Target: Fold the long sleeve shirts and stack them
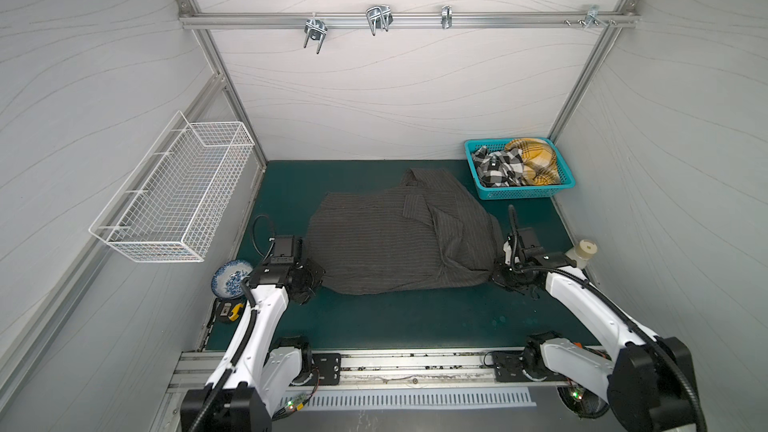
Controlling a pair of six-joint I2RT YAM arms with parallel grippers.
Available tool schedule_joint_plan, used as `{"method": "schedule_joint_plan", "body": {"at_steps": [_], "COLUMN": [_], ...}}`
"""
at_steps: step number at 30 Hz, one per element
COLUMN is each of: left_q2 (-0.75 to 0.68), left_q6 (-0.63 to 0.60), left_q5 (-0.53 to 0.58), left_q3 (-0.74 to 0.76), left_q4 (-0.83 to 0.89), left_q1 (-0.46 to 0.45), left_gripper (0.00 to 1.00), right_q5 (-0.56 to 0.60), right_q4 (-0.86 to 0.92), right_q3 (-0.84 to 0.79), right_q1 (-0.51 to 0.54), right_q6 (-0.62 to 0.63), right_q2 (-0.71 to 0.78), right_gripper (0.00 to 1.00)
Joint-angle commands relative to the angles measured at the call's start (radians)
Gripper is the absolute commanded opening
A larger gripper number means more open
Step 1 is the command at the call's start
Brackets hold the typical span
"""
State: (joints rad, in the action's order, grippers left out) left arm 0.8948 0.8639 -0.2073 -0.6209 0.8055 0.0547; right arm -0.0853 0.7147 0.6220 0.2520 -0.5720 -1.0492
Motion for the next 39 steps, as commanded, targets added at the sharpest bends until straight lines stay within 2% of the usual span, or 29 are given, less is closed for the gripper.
{"method": "schedule_joint_plan", "body": {"at_steps": [1, 2, 3, 4, 5, 6, 8, 11, 16, 20, 22, 25, 28, 31, 35, 37, 39], "left_q2": [0.002, 0.018, 0.032, 0.045, 0.054, 0.058, 0.058, 0.067, 0.108, 0.12, 0.134, 0.156, 0.165, 0.177, 0.202, 0.211, 0.214], "left_q6": [-0.02, -0.022, -0.023, -0.021, -0.018, -0.017, -0.018, -0.033, -0.045, -0.043, -0.042, -0.049, -0.054, -0.064, -0.08, -0.086, -0.087], "left_q5": [-0.019, -0.027, -0.033, -0.038, -0.041, -0.041, -0.03, -0.006, 0.004, 0.016, 0.019, 0.021, 0.028, 0.033, 0.036, 0.036, 0.028], "left_q3": [-0.014, -0.003, 0.006, 0.017, 0.023, 0.026, 0.02, -0.014, -0.052, -0.043, -0.034, -0.03, -0.027, -0.036, -0.06, -0.069, -0.071], "left_q4": [0.069, 0.065, 0.057, 0.046, 0.036, 0.029, 0.022, 0.027, 0.015, -0.005, -0.017, -0.025, -0.036, -0.039, -0.043, -0.046, -0.053], "left_q1": [-0.004, -0.004, -0.004, -0.004, -0.004, -0.004, -0.004, -0.004, -0.004, -0.003, -0.003, -0.003, -0.001, 0.005, 0.015, 0.017, 0.019], "left_gripper": [0.0, 0.0, 0.0, 0.0, 0.0, 0.0, 0.0, 0.0, 0.0, 0.0, 0.0, 0.0, 0.0, 0.0, 0.0, 0.0, 0.0], "right_q5": [0.018, 0.038, 0.061, 0.093, 0.121, 0.157, 0.256, 0.329, 0.534, 0.624, 0.628, 0.601, 0.521, 0.481, 0.48, 0.481, 0.504], "right_q4": [0.125, 0.157, 0.179, 0.201, 0.216, 0.234, 0.292, 0.284, 0.318, 0.296, 0.263, 0.237, 0.208, 0.201, 0.241, 0.265, 0.283], "right_q3": [0.03, 0.049, 0.065, 0.084, 0.102, 0.118, 0.185, 0.232, 0.418, 0.546, 0.584, 0.59, 0.554, 0.537, 0.542, 0.538, 0.519], "right_q1": [0.024, 0.053, 0.088, 0.137, 0.185, 0.226, 0.322, 0.42, 0.595, 0.612, 0.591, 0.496, 0.323, 0.21, 0.193, 0.227, 0.309], "right_q6": [-0.058, -0.07, -0.078, -0.091, -0.106, -0.113, -0.118, -0.085, -0.052, 0.009, 0.05, 0.077, 0.093, 0.117, 0.128, 0.124, 0.111], "right_q2": [0.028, 0.036, 0.051, 0.07, 0.082, 0.081, 0.038, -0.074, -0.42, -0.639, -0.693, -0.697, -0.674, -0.628, -0.533, -0.483, -0.433], "right_gripper": [0.28, 0.38, 0.43, 0.63, 0.75, 0.83, 0.89, 0.91, 0.92, 0.86, 0.77, 0.6, 0.58, 0.65, 0.8, 0.8, 0.8]}}
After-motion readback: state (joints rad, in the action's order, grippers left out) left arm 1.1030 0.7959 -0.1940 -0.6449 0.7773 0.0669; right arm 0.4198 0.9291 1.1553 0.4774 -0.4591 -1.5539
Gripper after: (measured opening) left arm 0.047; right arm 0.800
